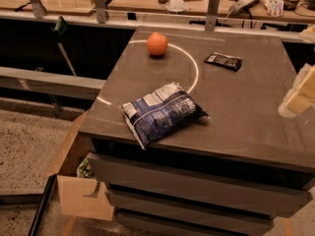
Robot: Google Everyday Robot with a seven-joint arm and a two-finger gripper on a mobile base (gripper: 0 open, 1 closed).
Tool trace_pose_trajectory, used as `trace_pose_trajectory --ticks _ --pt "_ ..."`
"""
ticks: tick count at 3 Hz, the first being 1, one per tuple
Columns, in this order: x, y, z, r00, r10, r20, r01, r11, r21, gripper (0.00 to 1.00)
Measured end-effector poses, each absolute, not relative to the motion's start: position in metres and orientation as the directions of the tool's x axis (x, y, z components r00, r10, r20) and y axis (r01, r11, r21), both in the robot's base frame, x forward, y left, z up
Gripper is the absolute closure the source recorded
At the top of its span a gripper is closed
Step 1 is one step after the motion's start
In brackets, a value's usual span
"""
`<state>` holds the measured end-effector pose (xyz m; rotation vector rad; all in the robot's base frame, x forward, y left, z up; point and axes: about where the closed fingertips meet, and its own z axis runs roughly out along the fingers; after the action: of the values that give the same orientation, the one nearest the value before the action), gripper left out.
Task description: Move rxbar chocolate near blue chip bag
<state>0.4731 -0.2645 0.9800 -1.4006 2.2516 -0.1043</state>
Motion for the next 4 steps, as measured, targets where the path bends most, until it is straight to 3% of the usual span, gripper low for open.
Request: trace_pose_trajectory --ticks 2,3,4 --pt "0.556 -0.332 0.981 -0.41 -0.735 -0.539 -0.68 0.641 -0.357 0.0" --pt "0.619 -0.343 0.944 -0.377 -0.708 -0.597 -0.715 0.632 -0.299 0.0" --pt "0.626 -0.341 0.938 -0.375 -0.704 -0.603 -0.717 0.633 -0.292 0.0"
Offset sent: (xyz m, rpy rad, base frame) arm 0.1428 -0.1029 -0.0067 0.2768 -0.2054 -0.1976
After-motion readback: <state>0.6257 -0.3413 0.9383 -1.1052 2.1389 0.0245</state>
